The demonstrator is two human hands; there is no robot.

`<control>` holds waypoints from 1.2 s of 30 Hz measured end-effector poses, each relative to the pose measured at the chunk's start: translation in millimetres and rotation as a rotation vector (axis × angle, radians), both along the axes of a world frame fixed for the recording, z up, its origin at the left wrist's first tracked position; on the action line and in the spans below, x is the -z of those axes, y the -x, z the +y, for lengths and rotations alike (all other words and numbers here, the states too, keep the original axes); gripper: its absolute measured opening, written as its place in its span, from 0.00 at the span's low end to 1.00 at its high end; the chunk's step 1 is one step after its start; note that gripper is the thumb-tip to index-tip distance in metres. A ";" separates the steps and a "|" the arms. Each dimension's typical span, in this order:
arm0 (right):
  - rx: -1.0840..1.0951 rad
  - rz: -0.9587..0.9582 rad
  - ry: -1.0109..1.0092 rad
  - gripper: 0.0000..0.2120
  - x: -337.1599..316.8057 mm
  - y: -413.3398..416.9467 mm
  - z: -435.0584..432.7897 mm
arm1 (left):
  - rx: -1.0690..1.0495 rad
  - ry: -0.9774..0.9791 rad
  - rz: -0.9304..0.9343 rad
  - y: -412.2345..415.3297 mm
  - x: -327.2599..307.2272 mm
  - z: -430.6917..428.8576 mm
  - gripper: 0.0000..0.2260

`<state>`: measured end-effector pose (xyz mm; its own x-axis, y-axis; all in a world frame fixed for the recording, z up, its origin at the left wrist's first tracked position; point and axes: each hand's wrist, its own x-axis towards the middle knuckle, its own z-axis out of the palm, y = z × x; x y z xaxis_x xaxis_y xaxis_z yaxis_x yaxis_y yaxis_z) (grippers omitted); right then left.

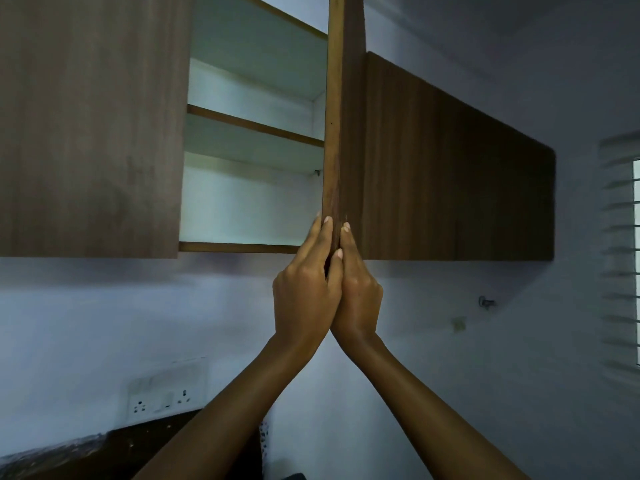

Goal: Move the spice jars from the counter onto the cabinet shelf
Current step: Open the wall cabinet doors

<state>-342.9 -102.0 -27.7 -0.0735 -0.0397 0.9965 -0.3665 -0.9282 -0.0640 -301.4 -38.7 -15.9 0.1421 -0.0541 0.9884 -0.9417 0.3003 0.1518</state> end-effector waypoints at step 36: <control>-0.506 -0.448 -0.651 0.15 -2.9 236.8 -135.2 | 0.254 -0.244 -0.076 234.5 -8.8 -149.7 0.20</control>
<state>-579.7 -237.3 -24.8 -0.2668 -0.7114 0.6502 0.2550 -0.7027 -0.6642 -536.0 -188.4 -7.1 0.0202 -0.3140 0.9492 -0.8533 0.4894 0.1800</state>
